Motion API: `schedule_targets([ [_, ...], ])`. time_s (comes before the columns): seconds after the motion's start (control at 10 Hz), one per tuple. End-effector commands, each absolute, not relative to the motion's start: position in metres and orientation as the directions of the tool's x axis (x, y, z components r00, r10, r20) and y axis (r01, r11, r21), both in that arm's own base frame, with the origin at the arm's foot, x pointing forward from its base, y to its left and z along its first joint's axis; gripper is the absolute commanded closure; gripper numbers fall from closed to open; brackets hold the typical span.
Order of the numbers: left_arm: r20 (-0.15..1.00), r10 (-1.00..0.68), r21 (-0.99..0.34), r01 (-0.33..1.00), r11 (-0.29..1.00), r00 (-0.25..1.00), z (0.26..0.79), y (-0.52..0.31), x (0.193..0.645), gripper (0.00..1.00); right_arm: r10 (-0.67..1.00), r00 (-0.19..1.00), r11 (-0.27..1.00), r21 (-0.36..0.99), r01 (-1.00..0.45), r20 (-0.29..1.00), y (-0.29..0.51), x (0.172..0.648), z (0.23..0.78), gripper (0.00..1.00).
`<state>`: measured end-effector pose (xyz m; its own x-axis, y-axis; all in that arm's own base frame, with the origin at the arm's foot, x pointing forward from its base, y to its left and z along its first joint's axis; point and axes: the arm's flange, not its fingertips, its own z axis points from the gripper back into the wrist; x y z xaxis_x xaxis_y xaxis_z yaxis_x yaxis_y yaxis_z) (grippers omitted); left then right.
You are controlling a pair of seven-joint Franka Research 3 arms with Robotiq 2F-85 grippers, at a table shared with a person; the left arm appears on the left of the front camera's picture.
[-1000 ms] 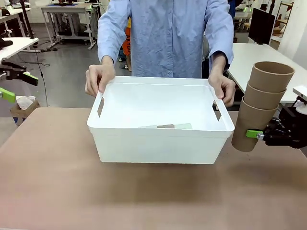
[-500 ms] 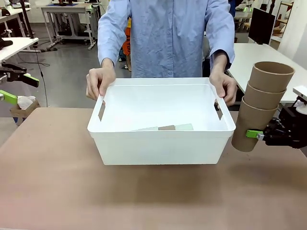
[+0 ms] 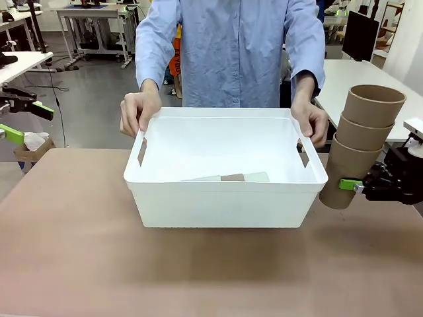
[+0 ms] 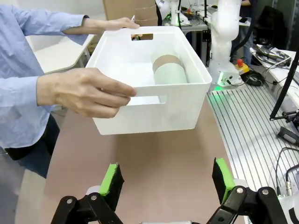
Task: Stack the cups and store them in the basket.
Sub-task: Place the stack of Reusable plastic cups into the Pantry Basket.
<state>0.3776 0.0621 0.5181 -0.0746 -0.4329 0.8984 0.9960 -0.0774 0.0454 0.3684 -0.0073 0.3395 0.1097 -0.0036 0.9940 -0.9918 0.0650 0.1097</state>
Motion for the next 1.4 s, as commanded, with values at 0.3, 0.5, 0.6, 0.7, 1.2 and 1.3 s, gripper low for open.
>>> schedule_targets([
  [0.3, 0.9, -0.432, 0.029, 0.996, -0.083, -0.062, 0.522, 0.064, 0.378, 0.0, -0.007, 0.1, 0.064, 0.1, -0.993, 0.995, -0.008, 0.368, 0.344, 0.15],
  [0.5, 0.9, -0.432, 0.029, 0.996, -0.083, -0.062, 0.522, 0.064, 0.378, 0.0, -0.007, 0.1, 0.064, 0.1, -0.993, 0.995, -0.008, 0.368, 0.344, 0.15],
  [0.6, 0.9, -0.432, 0.029, 0.996, -0.083, -0.062, 0.522, 0.064, 0.378, 0.0, -0.007, 0.1, 0.064, 0.1, -0.993, 0.995, -0.008, 0.368, 0.344, 0.15],
  [0.7, 0.9, -0.432, 0.029, 0.996, -0.083, -0.062, 0.522, 0.064, 0.378, 0.0, -0.007, 0.1, 0.064, 0.1, -0.993, 0.995, -0.008, 0.368, 0.344, 0.15],
  [1.2, 0.9, -0.432, 0.029, 0.996, -0.083, -0.062, 0.522, 0.064, 0.378, 0.0, -0.007, 0.087, 0.125, 0.087, -0.988, 0.996, -0.006, 0.356, 0.393, 0.15],
  [1.3, 0.9, -0.432, 0.029, 0.996, -0.083, -0.062, 0.522, 0.064, 0.378, 0.0, 0.02, 0.085, 0.145, 0.081, -0.986, 0.996, -0.003, 0.35, 0.418, 0.15],
])
